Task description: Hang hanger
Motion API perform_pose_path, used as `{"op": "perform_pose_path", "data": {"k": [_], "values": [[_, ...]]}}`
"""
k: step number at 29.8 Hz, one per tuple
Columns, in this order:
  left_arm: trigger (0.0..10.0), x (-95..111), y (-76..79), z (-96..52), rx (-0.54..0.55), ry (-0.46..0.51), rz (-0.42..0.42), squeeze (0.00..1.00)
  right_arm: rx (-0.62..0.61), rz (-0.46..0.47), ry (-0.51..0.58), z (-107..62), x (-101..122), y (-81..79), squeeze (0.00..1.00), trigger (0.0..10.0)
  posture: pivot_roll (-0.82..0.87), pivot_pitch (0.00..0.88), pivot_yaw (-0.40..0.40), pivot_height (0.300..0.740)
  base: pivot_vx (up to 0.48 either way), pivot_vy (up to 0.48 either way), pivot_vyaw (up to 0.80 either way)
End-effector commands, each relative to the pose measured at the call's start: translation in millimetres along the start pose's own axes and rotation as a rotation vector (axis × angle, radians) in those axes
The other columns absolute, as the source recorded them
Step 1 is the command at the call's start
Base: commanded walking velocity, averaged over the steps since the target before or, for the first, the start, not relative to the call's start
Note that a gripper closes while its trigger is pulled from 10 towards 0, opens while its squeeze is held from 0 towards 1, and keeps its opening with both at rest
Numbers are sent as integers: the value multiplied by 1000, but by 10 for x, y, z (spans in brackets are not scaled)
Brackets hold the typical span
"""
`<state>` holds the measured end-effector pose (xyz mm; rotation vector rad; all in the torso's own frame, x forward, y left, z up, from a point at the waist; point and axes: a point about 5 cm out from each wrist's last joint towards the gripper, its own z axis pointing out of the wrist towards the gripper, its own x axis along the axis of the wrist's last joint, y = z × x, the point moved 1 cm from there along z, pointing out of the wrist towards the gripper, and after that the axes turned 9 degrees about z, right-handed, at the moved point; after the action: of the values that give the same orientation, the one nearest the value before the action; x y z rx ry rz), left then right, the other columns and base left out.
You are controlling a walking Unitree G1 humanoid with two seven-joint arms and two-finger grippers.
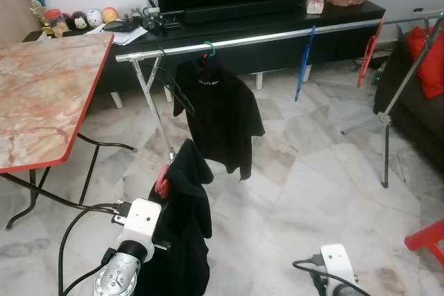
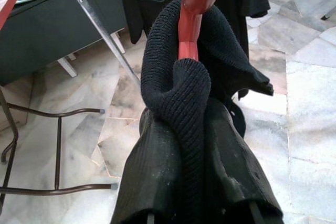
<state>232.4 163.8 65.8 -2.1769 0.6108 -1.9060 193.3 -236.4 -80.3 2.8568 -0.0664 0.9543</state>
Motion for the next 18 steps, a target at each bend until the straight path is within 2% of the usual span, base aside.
{"op": "perform_pose_path", "data": {"k": [1,2,4,6,7,9,10,12,13,14,17,18], "values": [[10000,22,-136,6,57,6,-7,0,21,-4,-30,-10,-57,20,745,10000,-1,0,82,740,0,0,0],[10000,-56,-214,-9,95,-26,-13,0,25,-3,-39,-16,-78,38,0,10000,2,0,82,740,0,0,0],[10000,-176,-342,-40,158,-78,-21,0,25,-1,-47,-23,-105,51,0,10000,1,0,81,740,0,0,0],[10000,-505,-679,-188,324,-210,-80,0,25,-12,-68,-30,-158,37,0,10000,8,0,80,740,0,0,0],[10000,-505,-679,-188,324,-210,-80,0,25,-12,-68,-30,-158,37,0,10000,8,0,80,740,0,0,0],[10000,-724,-804,-315,372,-295,-78,0,23,-8,-82,-42,-204,57,0,10000,8,0,80,740,0,0,0],[10000,-794,-828,-358,377,-323,-72,0,20,-9,-87,-45,-218,68,0,10000,9,0,80,740,0,0,0],[10000,-1062,-853,-528,385,-432,-60,0,14,-10,-104,-57,-262,95,0,10000,7,0,81,740,0,0,0],[10000,-1062,-853,-528,385,-432,-60,0,14,-10,-104,-57,-262,95,0,10000,7,0,81,740,0,0,0],[10000,-1278,-824,-683,381,-520,-64,0,12,-17,-117,-67,-295,114,0,10000,10,0,79,740,0,0,0],[10000,-1524,-717,-865,350,-636,-76,0,7,-18,-125,-74,-317,130,0,10000,9,0,77,740,0,0,0],[10000,-1524,-717,-865,350,-636,-76,0,7,-18,-125,-74,-317,130,0,10000,9,0,77,740,0,0,0]]}}
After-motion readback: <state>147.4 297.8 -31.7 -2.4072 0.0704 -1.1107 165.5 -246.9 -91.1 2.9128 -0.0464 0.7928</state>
